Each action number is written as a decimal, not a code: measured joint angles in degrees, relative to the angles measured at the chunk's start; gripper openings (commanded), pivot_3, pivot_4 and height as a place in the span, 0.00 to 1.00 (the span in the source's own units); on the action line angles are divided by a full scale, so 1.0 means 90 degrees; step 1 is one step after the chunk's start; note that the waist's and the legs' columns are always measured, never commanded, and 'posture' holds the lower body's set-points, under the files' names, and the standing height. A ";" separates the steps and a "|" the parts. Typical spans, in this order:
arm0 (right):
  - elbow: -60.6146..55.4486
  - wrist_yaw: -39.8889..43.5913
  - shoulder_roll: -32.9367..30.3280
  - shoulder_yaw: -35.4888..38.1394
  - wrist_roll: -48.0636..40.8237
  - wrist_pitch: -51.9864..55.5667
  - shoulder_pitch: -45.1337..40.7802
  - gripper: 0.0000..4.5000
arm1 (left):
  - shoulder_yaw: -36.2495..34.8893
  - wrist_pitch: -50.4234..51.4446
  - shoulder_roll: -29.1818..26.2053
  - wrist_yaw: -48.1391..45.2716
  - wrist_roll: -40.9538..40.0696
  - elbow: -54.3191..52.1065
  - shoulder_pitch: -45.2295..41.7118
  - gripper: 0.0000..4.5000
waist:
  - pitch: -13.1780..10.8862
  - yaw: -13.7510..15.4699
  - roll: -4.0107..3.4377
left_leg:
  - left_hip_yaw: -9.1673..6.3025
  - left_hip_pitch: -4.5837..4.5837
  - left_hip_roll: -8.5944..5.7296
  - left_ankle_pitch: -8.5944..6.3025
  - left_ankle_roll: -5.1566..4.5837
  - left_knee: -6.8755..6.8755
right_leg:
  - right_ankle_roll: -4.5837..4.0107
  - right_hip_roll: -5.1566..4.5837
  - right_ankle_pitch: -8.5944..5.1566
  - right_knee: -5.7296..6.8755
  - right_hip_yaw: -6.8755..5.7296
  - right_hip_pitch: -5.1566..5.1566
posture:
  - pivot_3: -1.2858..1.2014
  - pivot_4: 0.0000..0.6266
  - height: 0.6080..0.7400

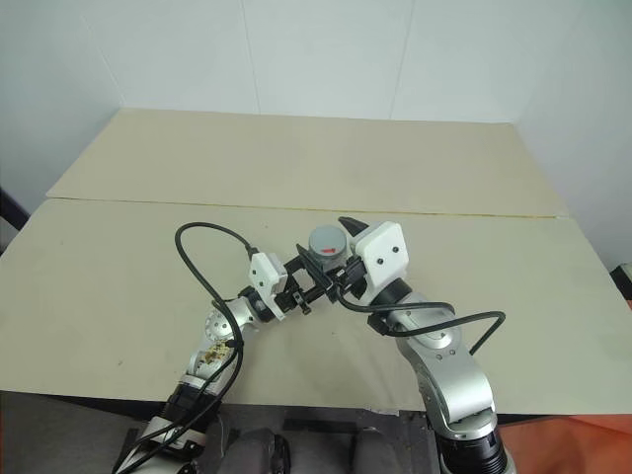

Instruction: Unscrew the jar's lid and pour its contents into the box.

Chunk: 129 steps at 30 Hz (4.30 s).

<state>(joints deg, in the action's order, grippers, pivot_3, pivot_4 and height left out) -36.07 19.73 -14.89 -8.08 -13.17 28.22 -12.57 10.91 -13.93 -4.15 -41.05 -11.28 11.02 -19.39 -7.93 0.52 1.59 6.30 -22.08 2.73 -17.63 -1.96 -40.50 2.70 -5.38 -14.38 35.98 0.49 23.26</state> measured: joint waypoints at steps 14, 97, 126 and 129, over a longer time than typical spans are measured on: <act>0.0028 0.0034 -0.0043 0.0005 -0.0071 -0.0004 0.0022 0.62 | 0.0003 -0.0009 0.0003 -0.0016 0.0000 0.0000 0.0000 0.47 | 0.0000 -0.0001 0.0000 | 0.0000 0.0000 0.0000 0.0000 0.0000 0.0000 | 0.0000 0.0000 0.0000 0.0000 0.0000 0.0000 | 0.52 0.24 1.00; 0.3273 0.4574 -0.1051 0.0762 -0.1389 -0.1526 -0.2252 0.99 | 0.0026 -0.0242 -0.0008 -0.0530 -0.0486 0.0013 0.0167 0.47 | -0.0006 0.0006 -0.0009 | 0.0008 -0.0009 0.0007 0.0012 0.0020 -0.0027 | 0.0009 -0.0006 0.0007 0.0002 -0.0001 0.0001 | 0.52 0.24 1.00; 0.2551 0.4118 -0.1668 0.1085 -0.1583 -0.1513 -0.1133 0.99 | -0.0093 -0.0247 -0.0094 -0.0685 -0.0510 0.0013 0.0170 0.47 | -0.0006 0.0010 -0.0009 | 0.0007 -0.0007 0.0007 -0.0007 -0.0014 -0.0027 | 0.0009 -0.0004 0.0007 -0.0001 -0.0001 -0.0002 | 0.52 0.24 1.00; 0.2548 0.4122 -0.1760 0.1181 -0.1616 -0.1518 -0.1004 0.99 | -0.0098 -0.0247 -0.0102 -0.0708 -0.0510 0.0013 0.0170 0.47 | -0.0006 0.0014 -0.0009 | 0.0006 -0.0008 0.0006 -0.0008 -0.0014 -0.0027 | 0.0009 -0.0004 0.0007 -0.0003 -0.0001 -0.0002 | 0.52 0.24 1.00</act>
<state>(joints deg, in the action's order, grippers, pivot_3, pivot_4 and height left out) -13.13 56.83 -30.73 2.55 -27.72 14.56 -21.61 10.03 -16.15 -5.07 -47.42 -15.88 11.14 -17.86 -7.99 0.65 1.51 6.36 -22.16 2.79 -17.70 -2.09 -40.74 2.78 -5.42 -14.31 35.96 0.48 23.24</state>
